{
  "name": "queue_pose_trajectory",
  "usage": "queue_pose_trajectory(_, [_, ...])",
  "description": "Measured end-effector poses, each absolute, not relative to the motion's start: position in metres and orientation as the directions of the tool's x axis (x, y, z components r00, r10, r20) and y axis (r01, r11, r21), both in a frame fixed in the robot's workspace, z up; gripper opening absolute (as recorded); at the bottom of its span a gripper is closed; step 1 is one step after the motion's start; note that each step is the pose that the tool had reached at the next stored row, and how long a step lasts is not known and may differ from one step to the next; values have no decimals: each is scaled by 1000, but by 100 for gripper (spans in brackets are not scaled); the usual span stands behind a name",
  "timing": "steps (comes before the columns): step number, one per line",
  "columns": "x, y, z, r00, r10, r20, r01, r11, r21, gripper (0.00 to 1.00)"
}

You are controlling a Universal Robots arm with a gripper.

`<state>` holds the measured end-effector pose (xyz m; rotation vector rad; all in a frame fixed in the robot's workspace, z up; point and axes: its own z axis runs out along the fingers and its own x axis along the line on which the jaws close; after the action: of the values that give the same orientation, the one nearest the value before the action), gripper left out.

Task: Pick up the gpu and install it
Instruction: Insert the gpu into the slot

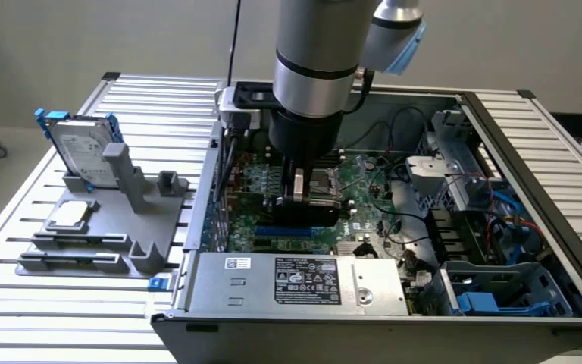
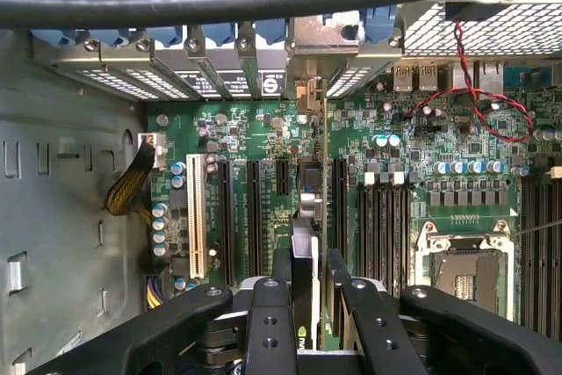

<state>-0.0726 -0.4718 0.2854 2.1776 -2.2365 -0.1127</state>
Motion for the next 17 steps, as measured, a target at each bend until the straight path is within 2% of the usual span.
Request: queue_pose_trajectory(17, [-74,-472,278,-22,-998,-51,-998,18,64,27])
